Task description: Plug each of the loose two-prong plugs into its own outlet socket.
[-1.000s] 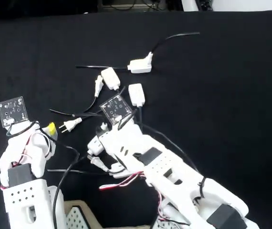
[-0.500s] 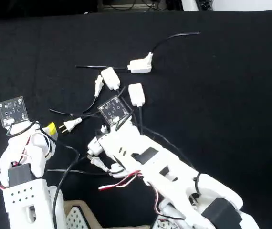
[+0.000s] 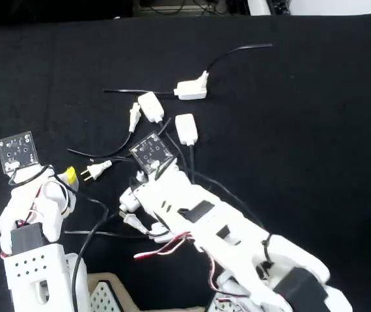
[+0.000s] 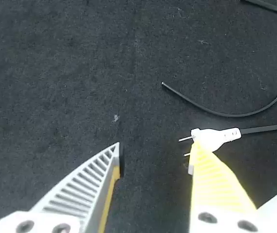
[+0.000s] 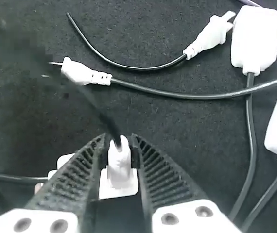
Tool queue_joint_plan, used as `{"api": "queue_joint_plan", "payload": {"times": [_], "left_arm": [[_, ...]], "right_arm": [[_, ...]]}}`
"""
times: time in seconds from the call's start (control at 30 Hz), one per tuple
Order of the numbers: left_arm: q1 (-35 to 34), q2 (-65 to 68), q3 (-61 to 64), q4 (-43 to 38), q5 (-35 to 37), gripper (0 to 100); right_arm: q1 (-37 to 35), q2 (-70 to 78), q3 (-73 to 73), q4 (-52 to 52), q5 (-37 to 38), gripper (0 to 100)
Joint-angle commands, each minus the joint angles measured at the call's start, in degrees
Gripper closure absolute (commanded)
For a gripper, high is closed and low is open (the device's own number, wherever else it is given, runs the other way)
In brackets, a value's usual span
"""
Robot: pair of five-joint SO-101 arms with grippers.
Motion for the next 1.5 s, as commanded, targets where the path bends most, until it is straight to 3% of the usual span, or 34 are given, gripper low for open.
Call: {"api": "queue_joint_plan", "payload": {"times": [0.0, 0.6, 1.47], "left_arm": [[-0.5, -0.1, -0.4, 0.0, 0.4, 76], [-0.5, -0.1, -0.4, 0.0, 0.4, 76], [-0.5, -0.1, -0.4, 0.0, 0.4, 76]], "right_arm": [[-0.7, 4.4, -1.2, 0.0, 1.4, 98.7], [-0.7, -1.0, 1.2, 7.0, 4.4, 98.7], [-0.6, -4.1, 0.3, 19.9, 1.8, 98.5]]}}
